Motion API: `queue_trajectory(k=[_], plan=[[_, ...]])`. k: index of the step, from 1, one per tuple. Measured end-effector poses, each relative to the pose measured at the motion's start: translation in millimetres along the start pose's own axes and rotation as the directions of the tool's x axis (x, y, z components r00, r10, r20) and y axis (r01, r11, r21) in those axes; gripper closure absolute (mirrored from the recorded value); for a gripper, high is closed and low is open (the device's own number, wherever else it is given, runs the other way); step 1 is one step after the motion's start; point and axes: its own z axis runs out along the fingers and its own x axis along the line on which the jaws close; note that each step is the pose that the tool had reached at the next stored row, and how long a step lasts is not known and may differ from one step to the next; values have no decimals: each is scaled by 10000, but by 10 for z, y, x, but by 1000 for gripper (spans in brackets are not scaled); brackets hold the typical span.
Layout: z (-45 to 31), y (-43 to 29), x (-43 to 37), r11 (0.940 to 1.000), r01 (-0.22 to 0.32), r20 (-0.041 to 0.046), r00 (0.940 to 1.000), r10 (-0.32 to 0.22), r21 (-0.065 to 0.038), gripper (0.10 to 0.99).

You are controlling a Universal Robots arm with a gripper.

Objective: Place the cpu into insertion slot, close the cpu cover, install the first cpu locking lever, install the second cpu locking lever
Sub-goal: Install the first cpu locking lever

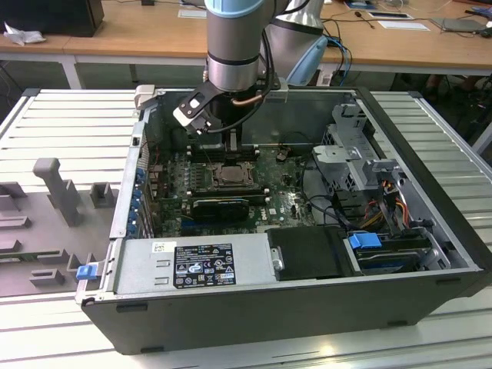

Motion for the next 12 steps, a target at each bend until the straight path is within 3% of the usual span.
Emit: queue_trajectory(k=[12], plan=[[-60, 1, 2, 10000, 0, 1, 10000, 0, 0, 980]])
